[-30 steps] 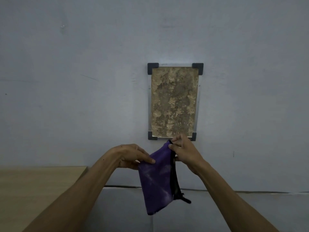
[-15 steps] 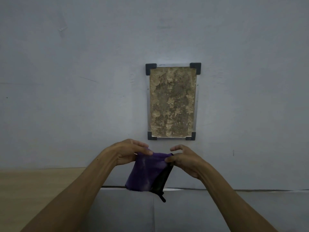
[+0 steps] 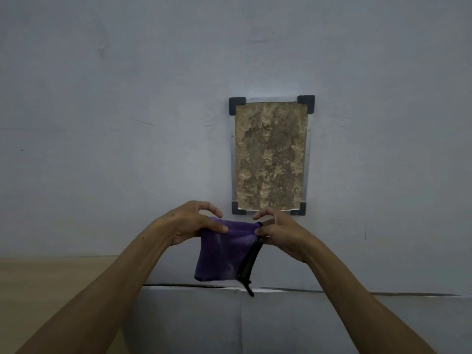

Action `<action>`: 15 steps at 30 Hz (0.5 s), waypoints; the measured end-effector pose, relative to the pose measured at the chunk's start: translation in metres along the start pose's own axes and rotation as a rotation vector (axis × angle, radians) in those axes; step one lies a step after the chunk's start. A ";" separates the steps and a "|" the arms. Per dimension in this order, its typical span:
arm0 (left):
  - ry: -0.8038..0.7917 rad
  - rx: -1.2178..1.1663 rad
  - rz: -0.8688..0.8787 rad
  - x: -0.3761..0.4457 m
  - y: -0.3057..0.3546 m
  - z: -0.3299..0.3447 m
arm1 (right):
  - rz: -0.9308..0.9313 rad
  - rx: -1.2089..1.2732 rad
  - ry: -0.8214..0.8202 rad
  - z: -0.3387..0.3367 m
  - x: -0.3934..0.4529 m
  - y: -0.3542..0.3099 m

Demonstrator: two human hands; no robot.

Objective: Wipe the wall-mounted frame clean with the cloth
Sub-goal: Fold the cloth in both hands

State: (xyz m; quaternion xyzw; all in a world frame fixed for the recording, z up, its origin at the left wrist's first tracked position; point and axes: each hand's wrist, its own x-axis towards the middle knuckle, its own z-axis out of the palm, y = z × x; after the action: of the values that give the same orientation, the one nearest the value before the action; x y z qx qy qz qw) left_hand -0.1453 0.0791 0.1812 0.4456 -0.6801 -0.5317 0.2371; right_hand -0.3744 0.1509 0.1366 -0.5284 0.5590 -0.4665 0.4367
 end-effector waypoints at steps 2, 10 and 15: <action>-0.050 0.150 0.035 -0.005 0.003 -0.007 | -0.066 -0.127 0.011 0.004 0.000 -0.004; 0.031 0.604 0.076 -0.016 0.007 -0.030 | -0.101 -0.395 -0.118 0.014 -0.002 -0.029; 0.055 0.468 0.102 -0.021 0.000 -0.043 | -0.175 -0.454 -0.010 0.020 0.009 -0.027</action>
State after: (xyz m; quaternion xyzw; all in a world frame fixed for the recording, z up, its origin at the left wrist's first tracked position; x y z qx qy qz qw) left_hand -0.1004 0.0755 0.1980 0.4681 -0.7996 -0.3344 0.1723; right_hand -0.3502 0.1407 0.1599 -0.6615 0.5996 -0.3624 0.2674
